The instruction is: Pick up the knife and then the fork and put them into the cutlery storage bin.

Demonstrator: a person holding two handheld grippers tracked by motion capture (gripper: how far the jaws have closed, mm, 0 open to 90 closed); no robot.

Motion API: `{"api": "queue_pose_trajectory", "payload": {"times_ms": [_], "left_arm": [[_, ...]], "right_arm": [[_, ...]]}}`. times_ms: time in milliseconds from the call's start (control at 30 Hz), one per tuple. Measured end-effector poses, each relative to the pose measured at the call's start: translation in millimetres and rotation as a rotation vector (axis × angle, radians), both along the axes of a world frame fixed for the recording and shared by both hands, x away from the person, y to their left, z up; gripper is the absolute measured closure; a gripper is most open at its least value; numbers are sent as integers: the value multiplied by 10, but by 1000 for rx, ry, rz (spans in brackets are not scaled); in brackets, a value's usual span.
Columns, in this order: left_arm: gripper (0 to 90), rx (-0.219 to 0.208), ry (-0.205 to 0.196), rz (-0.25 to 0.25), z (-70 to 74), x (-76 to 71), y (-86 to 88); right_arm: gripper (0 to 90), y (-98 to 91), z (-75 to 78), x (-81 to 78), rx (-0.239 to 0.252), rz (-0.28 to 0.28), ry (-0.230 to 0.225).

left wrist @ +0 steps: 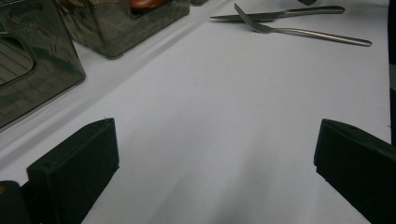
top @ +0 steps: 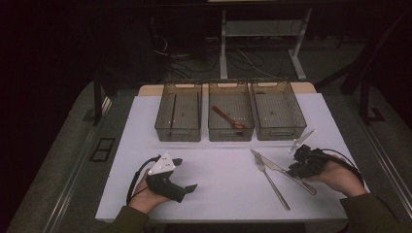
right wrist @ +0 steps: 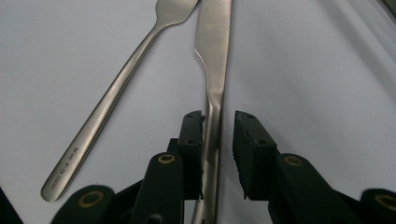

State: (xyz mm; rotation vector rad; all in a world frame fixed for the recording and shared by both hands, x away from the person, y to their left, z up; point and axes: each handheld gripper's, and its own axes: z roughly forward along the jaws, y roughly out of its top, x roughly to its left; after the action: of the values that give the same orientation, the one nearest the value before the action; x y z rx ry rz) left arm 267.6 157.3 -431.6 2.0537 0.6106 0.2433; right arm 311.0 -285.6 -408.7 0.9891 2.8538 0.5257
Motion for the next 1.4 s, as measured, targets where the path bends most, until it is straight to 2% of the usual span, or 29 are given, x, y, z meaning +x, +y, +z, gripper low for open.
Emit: {"api": "queue_pose_trajectory", "payload": {"times_ms": [200,267,533,767,867,900,1033,1133,1200,1233,1400], "left_arm": [[0,-1,0,0,-1,-1,-2],[0,-1,1,0,0,-1,-2],[0,0,0,-1,-1,0,-1],[0,-3,2,0,-1,-5,-5],[0,-1,2,0,-2,-3,-2],[0,-1,3,-1,-2,-4,-4],[0,0,2,-1,-2,-5,-4],[0,-3,0,0,-2,-5,1],[0,-5,0,1,-1,-6,6],[0,-4,-1,0,-1,-5,8],[0,-2,-1,1,-2,-1,11]], "right_arm": [[722,94,-49,64,-65,33,39],[724,111,-71,90,-85,48,37],[755,197,-121,135,-149,67,69],[771,275,-120,156,-206,60,85],[782,286,-117,158,-197,40,106],[785,281,-124,169,-208,44,93],[790,307,-120,161,-210,28,106],[791,296,-124,169,-218,17,97],[792,283,-118,164,-194,-1,112],[792,267,-122,167,-196,4,98],[792,215,-103,150,-158,-8,96]]}}
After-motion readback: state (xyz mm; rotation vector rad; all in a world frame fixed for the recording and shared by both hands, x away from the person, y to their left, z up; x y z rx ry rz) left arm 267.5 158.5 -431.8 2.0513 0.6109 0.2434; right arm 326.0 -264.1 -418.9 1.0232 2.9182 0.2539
